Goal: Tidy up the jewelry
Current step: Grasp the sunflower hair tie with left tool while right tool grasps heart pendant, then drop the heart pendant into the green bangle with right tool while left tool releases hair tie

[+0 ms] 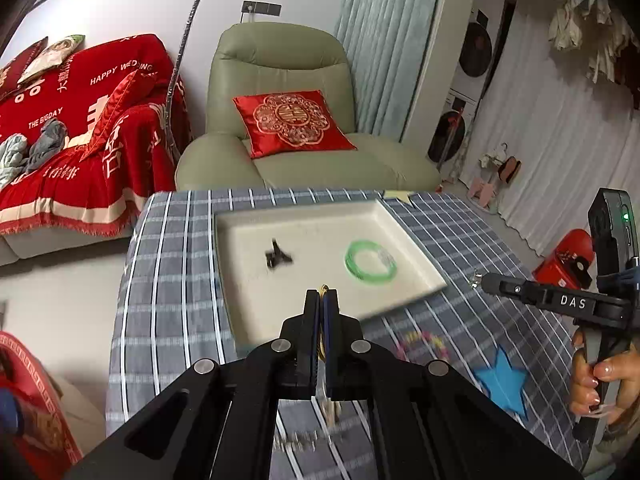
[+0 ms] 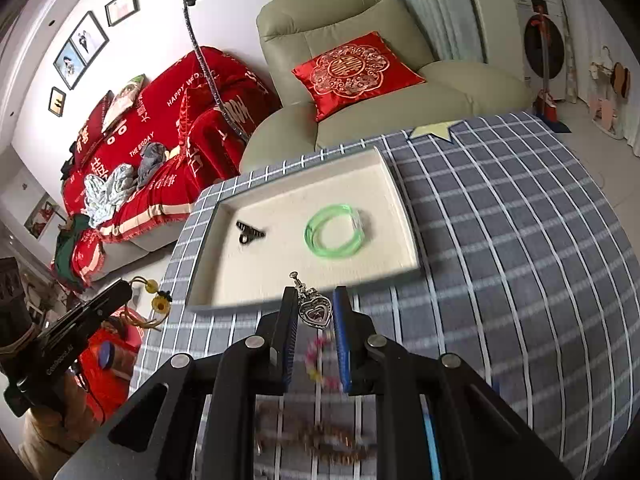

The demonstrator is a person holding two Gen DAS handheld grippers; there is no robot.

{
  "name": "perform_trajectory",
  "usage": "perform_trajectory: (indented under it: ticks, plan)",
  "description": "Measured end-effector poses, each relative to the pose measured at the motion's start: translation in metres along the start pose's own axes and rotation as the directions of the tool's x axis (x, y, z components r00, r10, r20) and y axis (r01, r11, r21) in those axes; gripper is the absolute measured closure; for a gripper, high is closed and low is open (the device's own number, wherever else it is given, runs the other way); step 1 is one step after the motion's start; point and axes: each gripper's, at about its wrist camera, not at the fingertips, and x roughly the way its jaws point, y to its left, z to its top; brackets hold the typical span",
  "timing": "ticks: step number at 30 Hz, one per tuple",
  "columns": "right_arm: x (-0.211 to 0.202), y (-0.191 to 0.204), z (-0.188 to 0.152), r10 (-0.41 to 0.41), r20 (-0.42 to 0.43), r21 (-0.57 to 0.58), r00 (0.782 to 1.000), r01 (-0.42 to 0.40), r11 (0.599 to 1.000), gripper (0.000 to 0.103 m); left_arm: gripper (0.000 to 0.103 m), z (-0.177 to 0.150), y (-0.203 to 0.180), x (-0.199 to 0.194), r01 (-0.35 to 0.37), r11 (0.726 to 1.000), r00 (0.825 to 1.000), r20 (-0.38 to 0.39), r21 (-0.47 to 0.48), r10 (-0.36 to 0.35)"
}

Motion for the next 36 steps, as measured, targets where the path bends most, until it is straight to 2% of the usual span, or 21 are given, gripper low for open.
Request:
perform_trajectory:
  ticks: [5,11,19,24,32,34,36]
  plan:
    - [0.039,-0.002,0.031,-0.002,-0.036,0.013,0.999,0.003,1.0,0.084,0.085,0.023,0.01,0.039,-0.011,1.0,1.0,-0.013,-0.003,0.011]
    - [0.09,-0.005,0.05,-0.035,-0.077,0.017,0.996,0.036,0.999,0.084,0.085,0.033,0.016,0.088,-0.009,1.0,0.999,-0.053,-0.006,0.009]
    - [0.14,-0.012,0.048,-0.074,-0.121,-0.004,0.99,0.074,0.997,0.084,0.085,0.022,0.025,0.142,-0.057,0.998,0.989,-0.137,0.001,0.057]
    - [0.156,-0.017,0.043,-0.092,-0.138,-0.008,0.986,0.092,0.996,0.084,0.085,0.014,0.031,0.16,-0.093,0.996,0.98,-0.179,-0.016,0.089]
    - [0.163,-0.009,0.042,-0.138,-0.138,-0.069,0.981,0.129,0.989,0.083,0.085,0.004,0.024,0.173,-0.187,0.979,0.957,-0.21,0.077,0.2]
    - [0.163,-0.007,0.042,-0.14,-0.14,-0.077,0.98,0.13,0.989,0.08,0.085,0.001,0.022,0.175,-0.206,0.974,0.952,-0.211,0.096,0.223]
    - [0.163,-0.004,0.042,-0.137,-0.132,-0.083,0.982,0.127,0.988,0.057,0.085,0.0,0.022,0.176,-0.214,0.971,0.949,-0.212,0.106,0.232]
